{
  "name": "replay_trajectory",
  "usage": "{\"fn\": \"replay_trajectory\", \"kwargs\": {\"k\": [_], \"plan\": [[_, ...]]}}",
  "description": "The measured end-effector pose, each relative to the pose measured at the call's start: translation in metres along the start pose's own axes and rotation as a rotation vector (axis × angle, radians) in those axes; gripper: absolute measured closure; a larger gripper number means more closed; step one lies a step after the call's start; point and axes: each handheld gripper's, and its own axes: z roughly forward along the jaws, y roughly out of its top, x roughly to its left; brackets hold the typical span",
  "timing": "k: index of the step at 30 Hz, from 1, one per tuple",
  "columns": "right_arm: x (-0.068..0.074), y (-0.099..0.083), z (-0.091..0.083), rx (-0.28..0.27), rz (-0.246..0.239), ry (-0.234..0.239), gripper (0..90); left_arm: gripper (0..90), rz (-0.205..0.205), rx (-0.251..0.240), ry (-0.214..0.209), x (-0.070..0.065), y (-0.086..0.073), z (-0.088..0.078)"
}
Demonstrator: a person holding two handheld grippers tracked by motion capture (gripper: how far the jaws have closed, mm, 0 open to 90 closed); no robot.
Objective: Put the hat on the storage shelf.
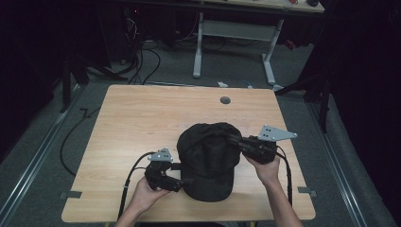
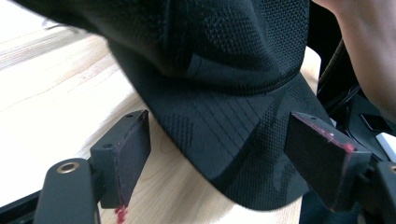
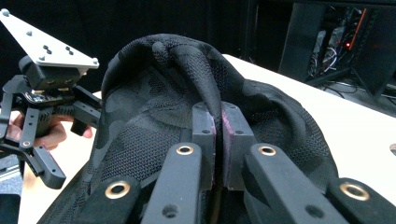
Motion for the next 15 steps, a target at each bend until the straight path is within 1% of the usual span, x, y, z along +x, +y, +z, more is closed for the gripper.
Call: {"fn": "replay_trajectory", "kwargs": {"k": [1,5,9,10,15], "plan": [[0.0002,-0.0001,0.0004,-0.003,0.000,0.003,86.1,22.9,0.003,0.005,-0.006,0.0002,0.0000,0.0007],[0.0010,-0.0002,0.0025,-0.015,-0.002,0.020,86.0,23.0,-0.011,0.006,-0.025,-0.0012,0.0001,0.0026],[0.0011,-0.0004,0.0034,-0.019,-0.006,0.036,86.0,23.5,-0.007,0.013,-0.034,-0.0029,0.0003,0.0035],[0.0011,-0.0005,0.0037,-0.021,-0.007,0.039,86.0,23.6,0.001,0.019,-0.036,-0.0036,0.0002,0.0038],[0.0010,-0.0011,0.0055,-0.023,-0.013,0.046,86.0,26.1,0.013,0.034,-0.049,-0.0070,-0.0003,0.0062]]}}
